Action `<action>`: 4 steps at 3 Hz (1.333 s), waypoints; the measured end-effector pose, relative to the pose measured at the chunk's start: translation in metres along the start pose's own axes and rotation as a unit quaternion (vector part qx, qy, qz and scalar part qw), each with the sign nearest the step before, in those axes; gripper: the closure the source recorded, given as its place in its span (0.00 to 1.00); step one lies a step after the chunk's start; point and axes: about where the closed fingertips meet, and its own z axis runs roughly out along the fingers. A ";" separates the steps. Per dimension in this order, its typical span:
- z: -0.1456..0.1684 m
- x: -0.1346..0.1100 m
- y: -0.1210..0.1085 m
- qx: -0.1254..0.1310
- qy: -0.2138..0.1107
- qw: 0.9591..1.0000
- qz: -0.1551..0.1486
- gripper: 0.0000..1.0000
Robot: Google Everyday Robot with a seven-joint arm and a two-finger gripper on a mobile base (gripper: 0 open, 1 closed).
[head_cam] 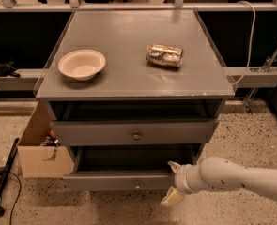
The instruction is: Open middle drawer
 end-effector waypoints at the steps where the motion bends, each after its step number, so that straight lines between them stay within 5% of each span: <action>1: 0.000 0.000 0.000 0.000 0.000 1.000 0.000 0.11; 2: 0.005 -0.004 -0.007 -0.002 0.003 1.000 -0.002 0.00; 4: 0.020 -0.012 -0.026 -0.003 0.013 1.000 -0.014 0.08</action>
Offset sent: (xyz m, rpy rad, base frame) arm 0.0252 0.0075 -0.0017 -0.0165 0.0057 0.0088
